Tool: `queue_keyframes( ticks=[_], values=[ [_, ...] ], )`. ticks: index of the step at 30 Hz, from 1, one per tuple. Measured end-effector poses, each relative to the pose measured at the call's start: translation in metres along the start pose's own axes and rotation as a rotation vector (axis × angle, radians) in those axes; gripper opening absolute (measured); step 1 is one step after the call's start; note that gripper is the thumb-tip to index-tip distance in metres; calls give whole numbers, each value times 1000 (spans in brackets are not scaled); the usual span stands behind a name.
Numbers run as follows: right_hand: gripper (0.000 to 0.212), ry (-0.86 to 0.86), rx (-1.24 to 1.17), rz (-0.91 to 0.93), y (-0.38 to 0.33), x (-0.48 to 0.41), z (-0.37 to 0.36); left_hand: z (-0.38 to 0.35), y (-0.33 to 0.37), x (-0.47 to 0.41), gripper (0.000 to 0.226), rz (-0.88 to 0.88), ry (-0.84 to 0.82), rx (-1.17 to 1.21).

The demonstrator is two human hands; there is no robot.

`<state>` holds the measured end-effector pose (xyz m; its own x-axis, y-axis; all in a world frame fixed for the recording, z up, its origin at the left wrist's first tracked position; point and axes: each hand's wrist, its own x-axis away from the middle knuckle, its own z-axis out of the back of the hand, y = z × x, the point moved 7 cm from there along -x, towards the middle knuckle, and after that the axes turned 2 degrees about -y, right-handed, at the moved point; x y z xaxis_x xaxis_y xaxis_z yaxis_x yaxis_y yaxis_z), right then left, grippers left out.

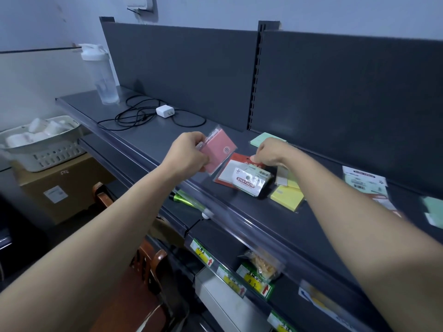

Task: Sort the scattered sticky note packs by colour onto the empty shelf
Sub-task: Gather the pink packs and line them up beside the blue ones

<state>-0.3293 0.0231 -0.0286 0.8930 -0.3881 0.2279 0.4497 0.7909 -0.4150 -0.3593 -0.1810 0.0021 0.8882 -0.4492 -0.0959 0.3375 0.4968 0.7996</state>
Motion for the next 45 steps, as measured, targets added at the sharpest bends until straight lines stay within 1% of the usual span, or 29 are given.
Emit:
queue_keyframes(
  ticks=[1, 3, 5, 6, 9, 11, 12, 13, 14, 15, 16, 17, 19, 22, 24, 27, 30, 31, 33, 35, 37, 39, 42, 45],
  values=[
    [38, 8, -42, 4, 0, -1, -2, 0, 0, 1, 19, 1, 0, 0],
    [43, -44, -55, -5, -3, -2, -8, 2, -1, 2, 20, 7, 3, -1],
    [40, -124, 46, -18, -8, -2, -10, 5, -4, 4, 21, 19, 13, -5],
    [42, -161, 111, -35, -11, -1, -11, 7, -6, 5, 22, 25, 17, -4],
    [67, -248, 188, -97, -15, 0, -14, 11, -11, 8, 22, 40, 29, -18],
    [75, -279, 156, -136, -15, 3, -16, 13, -13, 9, 22, 48, 34, -32],
    [75, -286, 141, -152, -14, 4, -16, 14, -14, 9, 22, 50, 36, -35],
    [69, -285, 121, -162, -13, 4, -16, 14, -14, 9, 22, 52, 38, -37],
    [54, -275, 97, -148, -13, 5, -15, 14, -14, 9, 22, 52, 40, -35],
    [33, -252, 42, -131, -13, 3, -14, 13, -14, 9, 22, 51, 41, -32],
    [18, -198, -67, -115, -13, 0, -10, 12, -12, 9, 21, 47, 42, -25],
    [16, -117, -207, -103, -11, -4, -2, 12, -10, 8, 21, 40, 43, -17],
    [19, 59, -429, -71, -6, -11, 14, 11, -4, 7, 20, 22, 59, -3],
    [27, 303, -693, 20, -4, -2, 40, 7, 9, 4, 18, -10, 86, 25],
    [26, 476, -775, 89, 1, 10, 60, 3, 21, 4, 17, -37, 100, 64],
    [16, 645, -692, 167, 13, 38, 85, -8, 41, 7, 17, -79, 87, 121],
    [7, 764, -498, 190, 33, 72, 107, -27, 65, 13, 18, -127, 42, 167],
    [4, 781, -430, 181, 41, 84, 112, -36, 75, 17, 19, -143, 19, 181],
    [8, 810, -329, 144, 62, 109, 121, -55, 96, 26, 20, -180, -27, 219],
    [10, 836, -286, 108, 87, 135, 129, -76, 117, 38, 23, -214, -64, 252],
    [7, 870, -276, 77, 115, 166, 136, -99, 139, 51, 23, -254, -111, 253],
    [6, 916, -273, 14, 147, 203, 142, -127, 161, 66, 22, -295, -188, 272],
    [9, 1019, -252, -121, 192, 270, 149, -173, 201, 96, 21, -391, -367, 306],
    [21, 1133, -227, -277, 226, 352, 151, -214, 242, 140, 18, -528, -554, 327]
  ],
)
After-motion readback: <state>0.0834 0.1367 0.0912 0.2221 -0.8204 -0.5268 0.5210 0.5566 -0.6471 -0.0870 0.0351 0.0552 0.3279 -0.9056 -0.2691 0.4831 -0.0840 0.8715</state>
